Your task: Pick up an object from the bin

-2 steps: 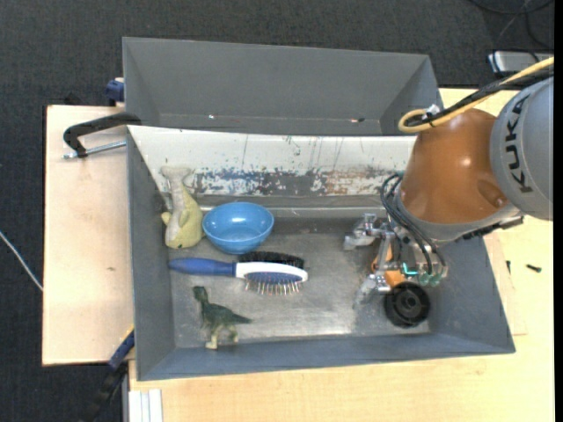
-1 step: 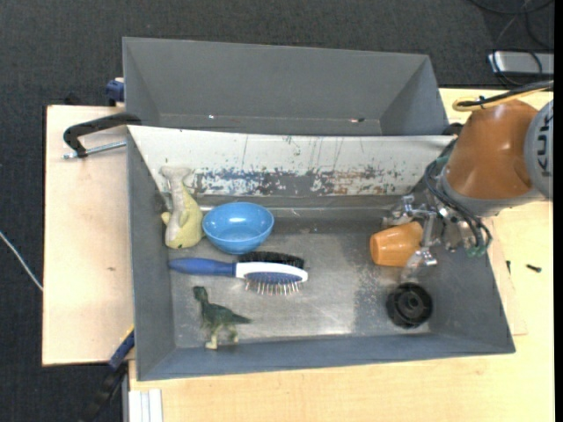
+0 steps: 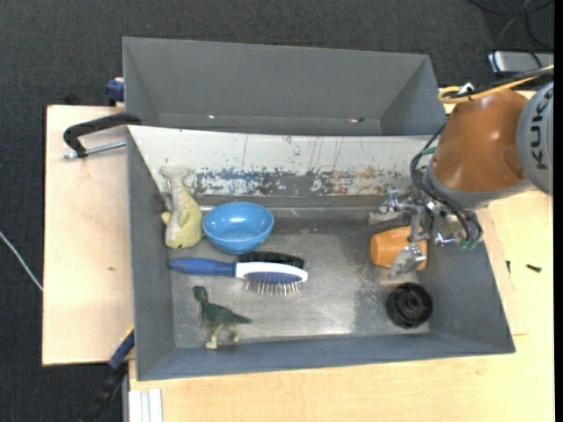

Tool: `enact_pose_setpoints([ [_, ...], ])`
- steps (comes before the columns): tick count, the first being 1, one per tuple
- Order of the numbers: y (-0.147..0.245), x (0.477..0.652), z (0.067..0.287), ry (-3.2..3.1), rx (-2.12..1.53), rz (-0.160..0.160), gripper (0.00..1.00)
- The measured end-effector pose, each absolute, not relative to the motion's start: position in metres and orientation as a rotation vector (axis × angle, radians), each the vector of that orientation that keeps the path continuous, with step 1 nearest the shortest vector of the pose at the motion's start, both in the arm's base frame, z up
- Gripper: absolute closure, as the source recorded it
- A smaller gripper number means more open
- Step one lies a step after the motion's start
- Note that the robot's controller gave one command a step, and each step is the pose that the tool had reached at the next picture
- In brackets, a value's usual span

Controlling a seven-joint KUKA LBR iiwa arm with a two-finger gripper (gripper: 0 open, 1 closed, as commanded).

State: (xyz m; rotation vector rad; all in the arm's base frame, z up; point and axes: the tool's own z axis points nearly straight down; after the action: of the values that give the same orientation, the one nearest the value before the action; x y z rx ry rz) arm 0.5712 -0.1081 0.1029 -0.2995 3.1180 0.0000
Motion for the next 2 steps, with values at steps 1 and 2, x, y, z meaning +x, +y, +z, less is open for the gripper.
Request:
enact_pose_setpoints([
  [1, -0.135, 0.591, 0.114, 3.034, -0.781, -0.006, 0.0],
  [2, -0.114, 0.6, 0.072, 3.013, -0.875, 0.001, 0.0],
])
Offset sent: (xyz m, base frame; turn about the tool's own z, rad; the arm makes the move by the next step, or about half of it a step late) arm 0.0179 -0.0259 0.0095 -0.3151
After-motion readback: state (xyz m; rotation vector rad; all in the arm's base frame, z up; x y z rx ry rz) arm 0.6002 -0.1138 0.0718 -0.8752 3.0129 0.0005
